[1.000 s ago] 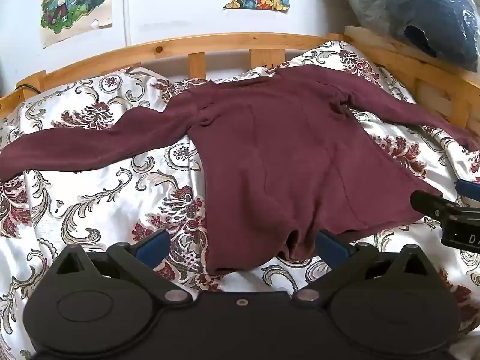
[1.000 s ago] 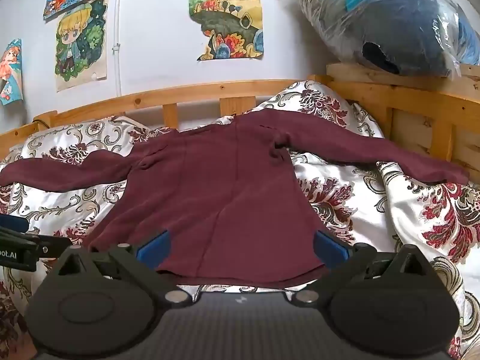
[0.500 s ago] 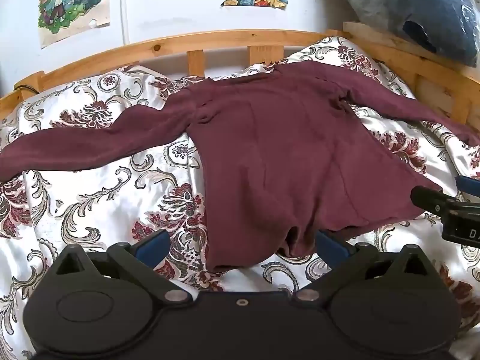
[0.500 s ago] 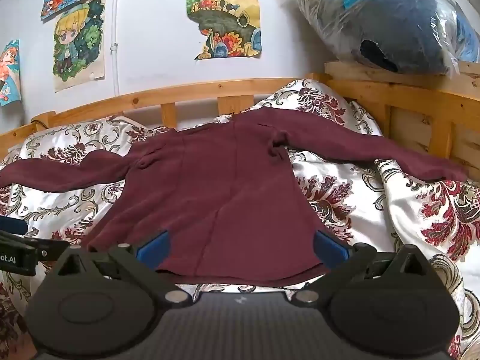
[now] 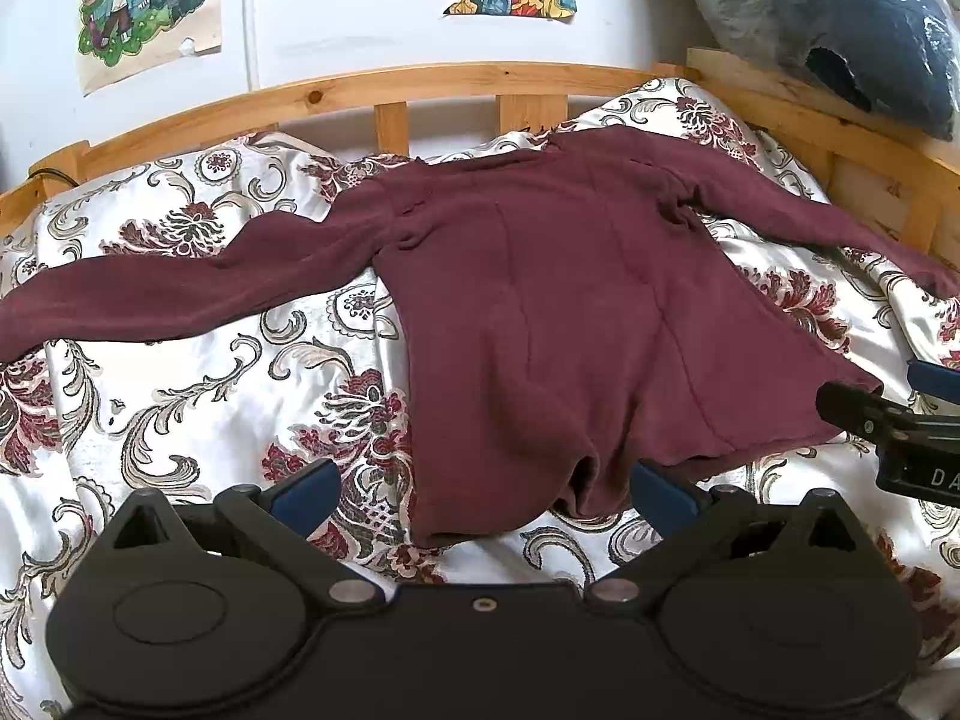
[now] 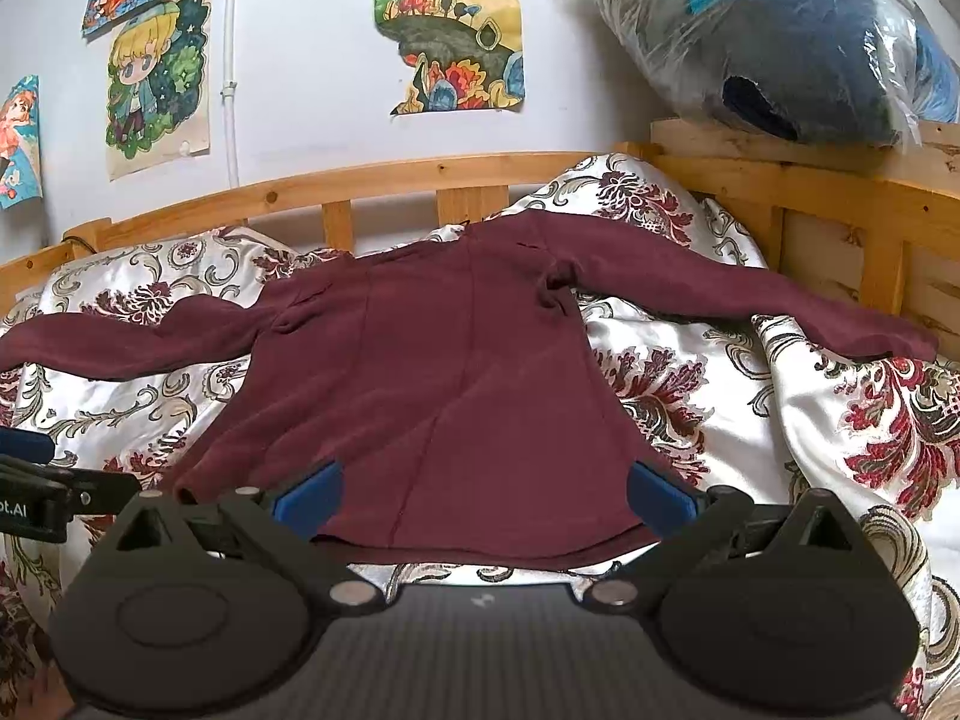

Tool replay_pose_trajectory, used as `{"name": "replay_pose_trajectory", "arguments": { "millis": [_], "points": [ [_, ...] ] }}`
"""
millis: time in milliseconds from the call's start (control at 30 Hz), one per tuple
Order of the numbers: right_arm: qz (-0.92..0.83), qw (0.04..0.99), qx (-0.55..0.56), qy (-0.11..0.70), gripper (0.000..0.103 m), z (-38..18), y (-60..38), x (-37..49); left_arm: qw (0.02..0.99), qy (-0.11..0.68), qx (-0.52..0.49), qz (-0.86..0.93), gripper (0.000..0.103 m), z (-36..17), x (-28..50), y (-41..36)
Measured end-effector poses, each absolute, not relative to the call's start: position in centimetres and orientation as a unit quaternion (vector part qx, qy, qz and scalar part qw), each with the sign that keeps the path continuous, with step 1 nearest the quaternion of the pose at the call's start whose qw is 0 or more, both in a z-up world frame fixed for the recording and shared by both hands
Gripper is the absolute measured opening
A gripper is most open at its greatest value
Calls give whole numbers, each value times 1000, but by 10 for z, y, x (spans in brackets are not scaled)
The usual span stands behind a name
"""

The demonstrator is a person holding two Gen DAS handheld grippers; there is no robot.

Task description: Fold small clothes

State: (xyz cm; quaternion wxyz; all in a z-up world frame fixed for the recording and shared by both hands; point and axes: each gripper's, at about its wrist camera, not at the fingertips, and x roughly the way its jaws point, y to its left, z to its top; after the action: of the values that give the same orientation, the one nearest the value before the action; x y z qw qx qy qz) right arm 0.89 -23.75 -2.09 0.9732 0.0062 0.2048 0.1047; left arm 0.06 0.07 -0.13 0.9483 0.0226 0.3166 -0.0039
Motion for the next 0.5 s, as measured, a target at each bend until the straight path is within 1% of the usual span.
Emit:
{"name": "replay_pose_trajectory", "arguments": {
  "millis": [500],
  "points": [
    [105, 973, 6, 207, 103, -21, -236, 9, 949, 315, 20, -3, 102, -1, 0, 1]
  ]
}}
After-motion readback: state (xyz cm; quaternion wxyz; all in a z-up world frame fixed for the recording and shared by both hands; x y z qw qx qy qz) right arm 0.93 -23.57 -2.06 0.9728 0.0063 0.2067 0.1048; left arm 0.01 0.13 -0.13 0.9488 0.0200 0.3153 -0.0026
